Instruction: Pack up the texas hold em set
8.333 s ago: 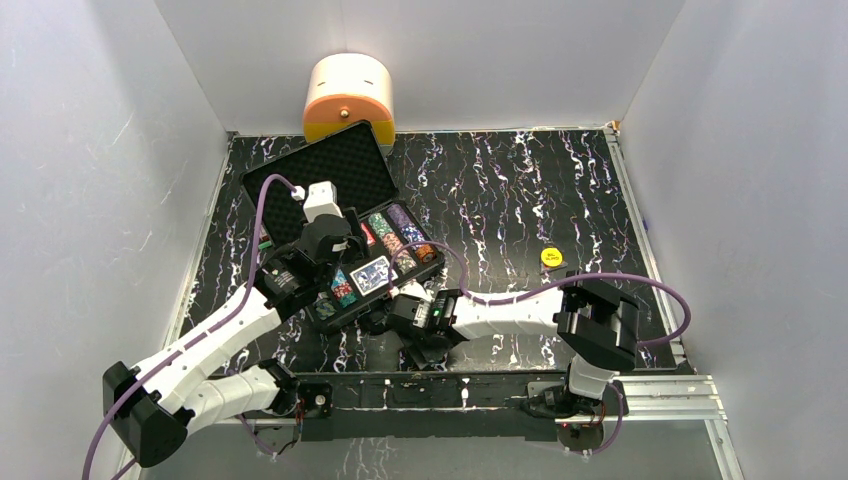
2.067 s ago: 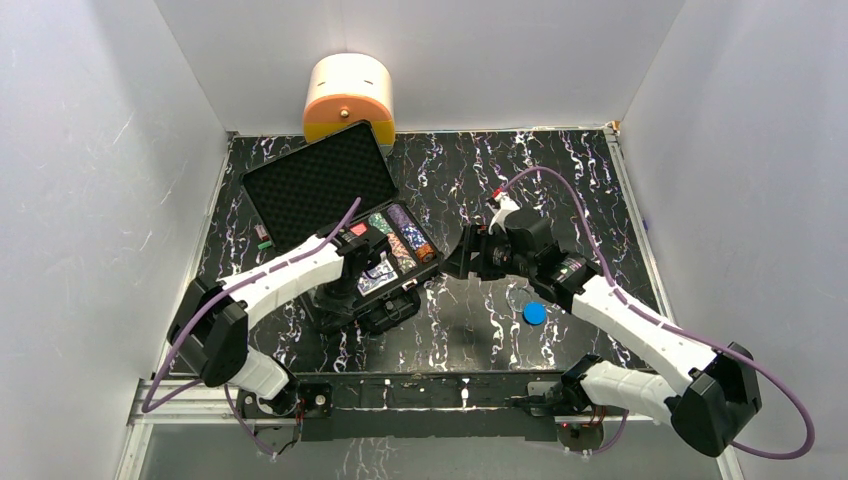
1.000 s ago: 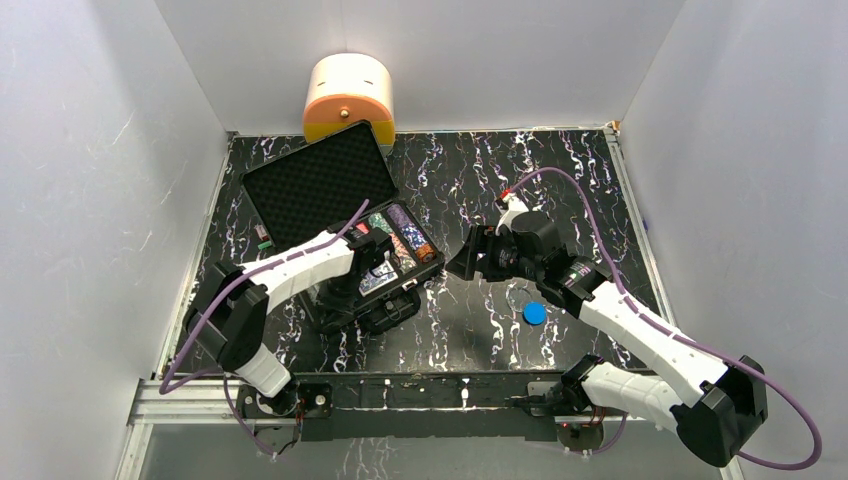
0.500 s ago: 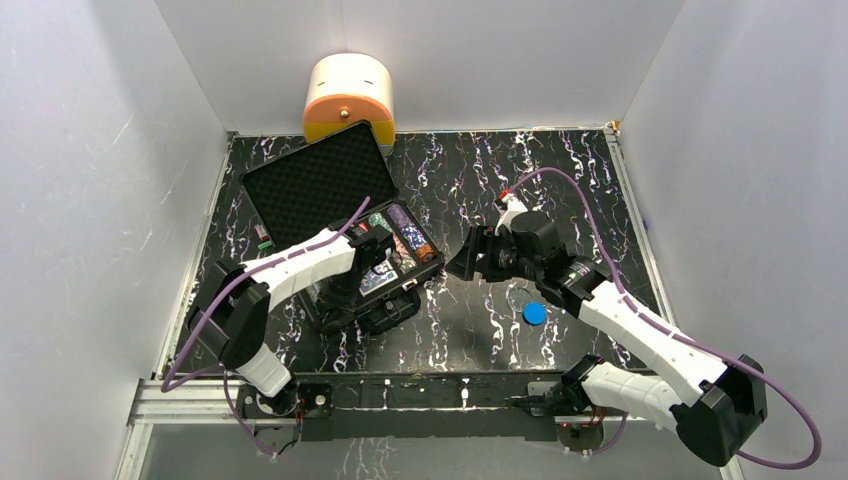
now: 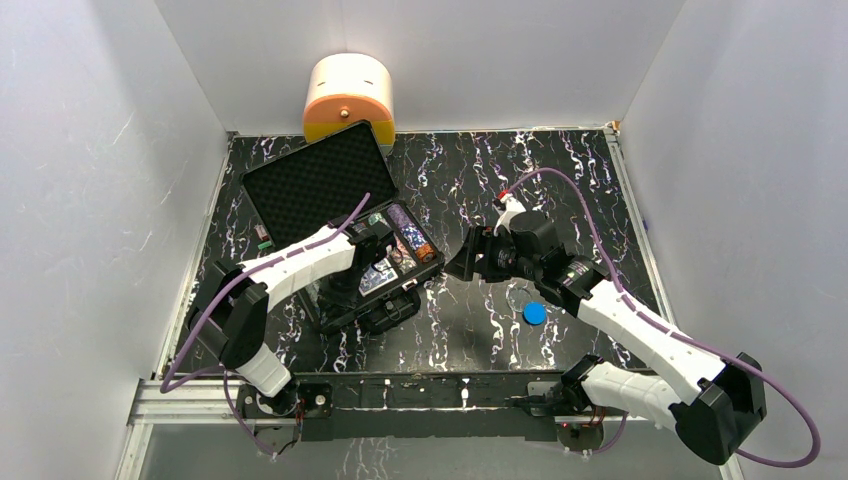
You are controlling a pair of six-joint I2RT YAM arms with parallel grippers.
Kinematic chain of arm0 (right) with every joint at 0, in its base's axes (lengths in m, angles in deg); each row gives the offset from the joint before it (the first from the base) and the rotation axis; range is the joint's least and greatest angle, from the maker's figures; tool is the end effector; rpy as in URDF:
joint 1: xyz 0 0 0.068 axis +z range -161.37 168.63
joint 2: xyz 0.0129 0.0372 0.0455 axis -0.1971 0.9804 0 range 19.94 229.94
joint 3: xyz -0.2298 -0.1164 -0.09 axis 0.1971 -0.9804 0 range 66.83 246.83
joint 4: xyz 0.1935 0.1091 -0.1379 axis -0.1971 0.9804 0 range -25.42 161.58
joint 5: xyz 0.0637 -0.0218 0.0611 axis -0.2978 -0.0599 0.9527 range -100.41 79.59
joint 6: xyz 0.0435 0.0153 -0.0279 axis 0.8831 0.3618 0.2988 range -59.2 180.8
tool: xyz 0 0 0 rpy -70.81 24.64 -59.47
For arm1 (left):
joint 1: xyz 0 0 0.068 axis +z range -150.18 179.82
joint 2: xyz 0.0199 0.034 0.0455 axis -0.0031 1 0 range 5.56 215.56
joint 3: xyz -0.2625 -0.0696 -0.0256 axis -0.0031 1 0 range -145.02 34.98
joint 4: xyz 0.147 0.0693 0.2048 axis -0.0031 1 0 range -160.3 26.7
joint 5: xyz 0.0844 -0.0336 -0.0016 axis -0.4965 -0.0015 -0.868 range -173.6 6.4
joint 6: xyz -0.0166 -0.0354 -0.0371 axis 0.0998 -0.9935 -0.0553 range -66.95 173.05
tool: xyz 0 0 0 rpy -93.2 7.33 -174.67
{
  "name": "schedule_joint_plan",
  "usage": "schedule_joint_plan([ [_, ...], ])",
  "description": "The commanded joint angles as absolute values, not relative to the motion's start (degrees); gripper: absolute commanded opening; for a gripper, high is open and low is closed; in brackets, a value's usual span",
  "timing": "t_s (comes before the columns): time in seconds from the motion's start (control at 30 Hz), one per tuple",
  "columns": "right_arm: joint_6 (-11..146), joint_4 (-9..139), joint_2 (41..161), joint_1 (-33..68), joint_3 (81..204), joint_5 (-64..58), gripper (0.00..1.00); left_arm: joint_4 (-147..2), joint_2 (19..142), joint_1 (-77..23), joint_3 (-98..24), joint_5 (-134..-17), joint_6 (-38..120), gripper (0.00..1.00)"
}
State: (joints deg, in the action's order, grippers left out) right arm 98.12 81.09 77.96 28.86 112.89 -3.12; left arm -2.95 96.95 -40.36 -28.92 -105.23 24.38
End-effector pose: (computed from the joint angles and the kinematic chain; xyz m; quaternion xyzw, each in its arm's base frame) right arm 0.1715 0.1510 0.2933 -0.0543 0.8565 0.3622 0.3637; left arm 0.2089 -0.1592 0.2108 0.1064 0.9756 0.1781 0.0717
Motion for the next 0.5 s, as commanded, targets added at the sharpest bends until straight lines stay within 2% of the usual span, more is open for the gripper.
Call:
schedule_joint_plan([
  [0.0, 97.71, 78.37, 77.67, 28.82, 113.33, -2.67, 0.83, -2.40, 95.51, -39.90, -30.87, -108.27, 25.22, 0.13],
  [0.13, 97.64, 78.21, 77.71, 28.89, 113.33, -2.21, 0.83, -2.75, 95.38, -40.40, -30.85, -107.47, 25.67, 0.10],
  [0.2, 97.53, 78.05, 78.14, 28.82, 113.37, -1.60, 0.83, -4.54, 94.51, -41.79, -30.85, -104.85, 27.59, 0.03],
  [0.47, 97.12, 79.03, 78.62, 28.88, 114.44, -0.65, 0.83, -6.06, 97.69, -42.89, -32.50, -101.88, 29.96, 0.00],
])
